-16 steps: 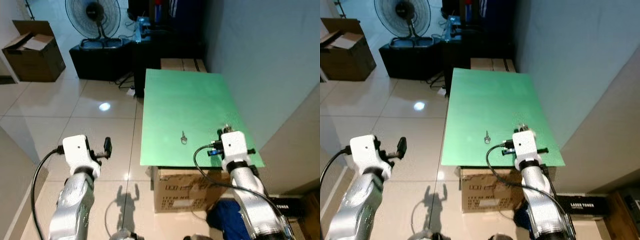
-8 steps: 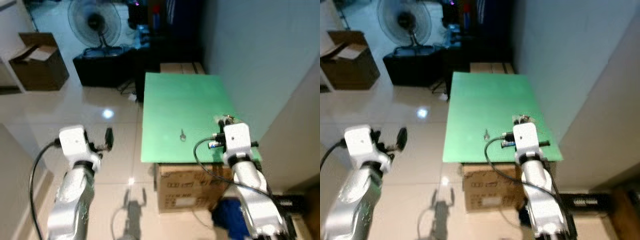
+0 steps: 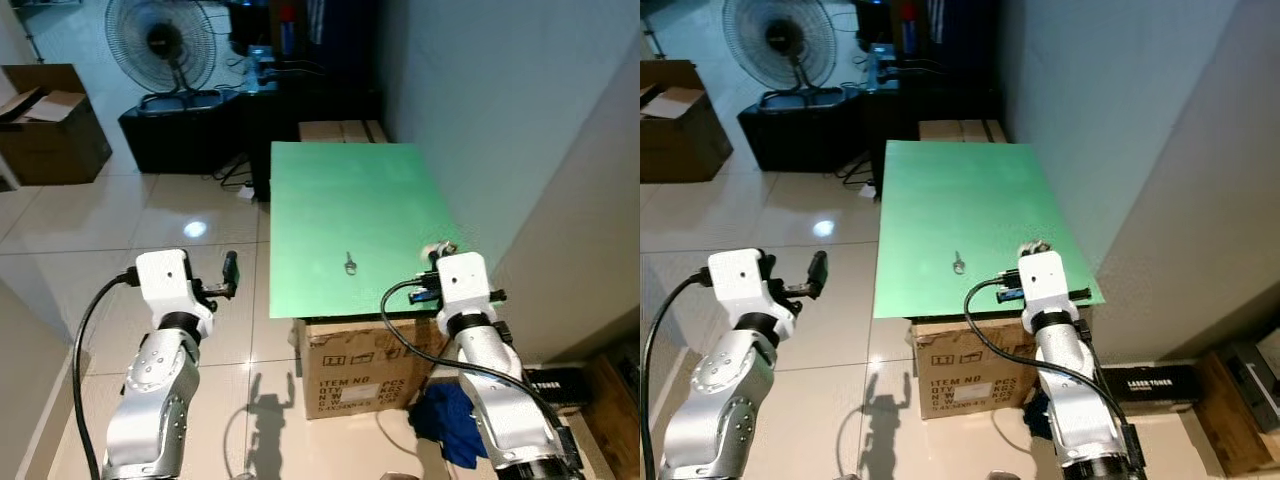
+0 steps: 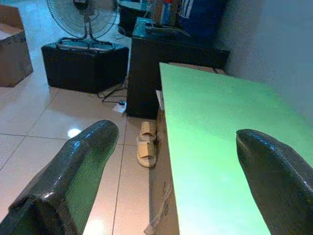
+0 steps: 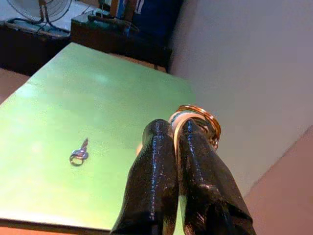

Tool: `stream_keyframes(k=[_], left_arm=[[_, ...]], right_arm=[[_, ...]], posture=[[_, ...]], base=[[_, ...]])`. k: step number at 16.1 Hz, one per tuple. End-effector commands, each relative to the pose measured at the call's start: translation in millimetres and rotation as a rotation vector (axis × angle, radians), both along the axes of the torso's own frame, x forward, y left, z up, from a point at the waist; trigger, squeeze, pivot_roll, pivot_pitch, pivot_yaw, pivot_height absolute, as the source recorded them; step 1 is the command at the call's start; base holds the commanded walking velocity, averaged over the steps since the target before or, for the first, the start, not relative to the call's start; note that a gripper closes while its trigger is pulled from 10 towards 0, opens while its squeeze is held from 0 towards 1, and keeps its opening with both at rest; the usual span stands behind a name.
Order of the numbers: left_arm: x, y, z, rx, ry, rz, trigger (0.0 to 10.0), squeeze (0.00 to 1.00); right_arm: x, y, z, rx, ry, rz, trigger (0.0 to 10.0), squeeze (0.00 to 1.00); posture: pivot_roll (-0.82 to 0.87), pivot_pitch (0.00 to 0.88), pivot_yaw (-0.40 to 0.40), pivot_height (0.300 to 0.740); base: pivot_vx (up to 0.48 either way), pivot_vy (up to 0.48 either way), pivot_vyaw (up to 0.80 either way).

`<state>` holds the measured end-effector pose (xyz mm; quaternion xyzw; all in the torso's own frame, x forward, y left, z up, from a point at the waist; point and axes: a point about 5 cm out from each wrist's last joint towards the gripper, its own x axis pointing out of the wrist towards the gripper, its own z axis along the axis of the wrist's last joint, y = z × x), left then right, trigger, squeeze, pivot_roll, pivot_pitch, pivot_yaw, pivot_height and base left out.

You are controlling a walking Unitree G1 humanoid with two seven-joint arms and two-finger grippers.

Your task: Hang keys on a hook

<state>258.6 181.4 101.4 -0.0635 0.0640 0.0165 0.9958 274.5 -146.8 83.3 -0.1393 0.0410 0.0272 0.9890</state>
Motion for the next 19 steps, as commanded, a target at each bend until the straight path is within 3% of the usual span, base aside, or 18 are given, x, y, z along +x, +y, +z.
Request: stream_keyframes(k=[1,3,8,12,14,19], left_arm=[[2.6,0.1,4,0.019,-0.003,-0.002,10.0,0.00],[1.0,-0.7,4,0.030,0.003,-0.007,10.0,0.00],[-1.9,0.7,0,0.044,0.037,0.004,10.0,0.00],[2.7,-0.6,-2,0.063,0.050,-0.003,10.0,0.00],[3.9,-1.6,-2,0.074,0.054,-0.009,10.0,0.00],[5.5,-6.9,-5,0.081,0.063,-0.016,10.0,0.00]], right_arm=[[5.6,3.0,5,-0.008,-0.012,0.008,0.0,0.00],[6.3,5.4,5,-0.006,-0.009,0.018,0.0,0.00],[7.1,14.5,0,-0.010,0.015,0.058,0.0,0.00],[9.0,14.7,0,-0.003,0.012,0.056,0.0,0.00],[9.0,13.8,1,-0.003,0.003,0.050,0.0,0.00],[10.9,11.6,-2,-0.023,0.017,0.053,0.0,0.04]], posture=[[-0.07,0.000,0.024,0.740],[-0.06,0.000,0.019,0.740],[-0.06,0.000,0.016,0.740],[-0.07,0.000,0.025,0.740],[-0.07,0.000,0.026,0.740],[-0.08,0.000,0.019,0.740]], base=[[0.000,0.000,0.00],[0.000,0.000,0.00],[0.000,0.480,0.00],[0.000,0.476,0.00],[0.000,0.000,0.00],[0.000,0.000,0.80]])
